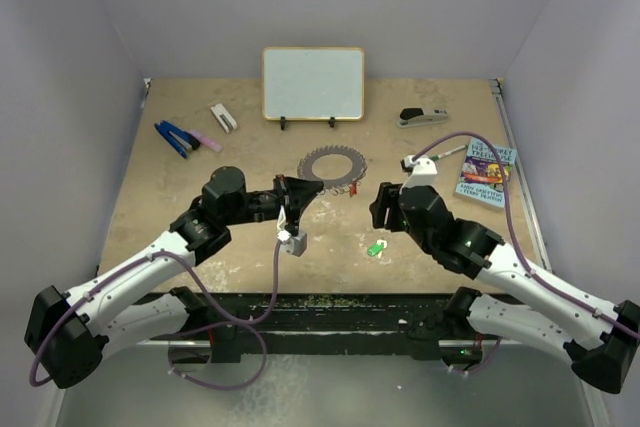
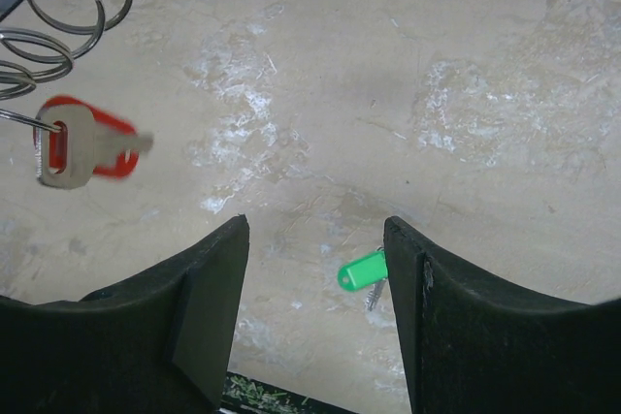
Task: Put the keys on the keyring
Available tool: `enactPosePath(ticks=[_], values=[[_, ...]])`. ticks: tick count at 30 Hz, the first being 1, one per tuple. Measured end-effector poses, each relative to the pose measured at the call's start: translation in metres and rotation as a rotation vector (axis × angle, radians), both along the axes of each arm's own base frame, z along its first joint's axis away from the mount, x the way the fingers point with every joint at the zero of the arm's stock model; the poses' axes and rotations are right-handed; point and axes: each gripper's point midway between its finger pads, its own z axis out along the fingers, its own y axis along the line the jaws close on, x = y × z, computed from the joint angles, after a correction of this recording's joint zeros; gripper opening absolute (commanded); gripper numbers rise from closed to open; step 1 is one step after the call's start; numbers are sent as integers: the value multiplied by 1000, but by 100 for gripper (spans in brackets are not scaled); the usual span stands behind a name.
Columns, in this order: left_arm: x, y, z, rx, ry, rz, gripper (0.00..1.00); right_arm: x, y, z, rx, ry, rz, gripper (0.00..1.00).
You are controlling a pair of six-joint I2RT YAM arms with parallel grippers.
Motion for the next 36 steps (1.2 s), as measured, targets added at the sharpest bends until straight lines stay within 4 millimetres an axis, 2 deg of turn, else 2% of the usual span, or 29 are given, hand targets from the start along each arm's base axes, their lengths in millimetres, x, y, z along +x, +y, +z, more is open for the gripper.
enactPosePath(ticks=[6,16,19,23,26,32,36], values=[[2,1,3,-6,-10,10,4,-1,4,3,8,-8,33,64],[4,2,2,-3,-11,25,4,-6,8,24,45,-73,97,66],[5,3,-2,9,3,34,4,-7,8,36,56,-121,127,64],[9,0,-13,69,109,45,4,-11,15,63,79,-237,227,57],[12,-4,-10,96,190,51,4,-13,25,79,80,-313,313,52],[8,-4,4,125,334,61,4,-16,48,84,30,-338,467,47],[6,-6,12,161,451,72,4,-18,60,80,4,-314,536,46]])
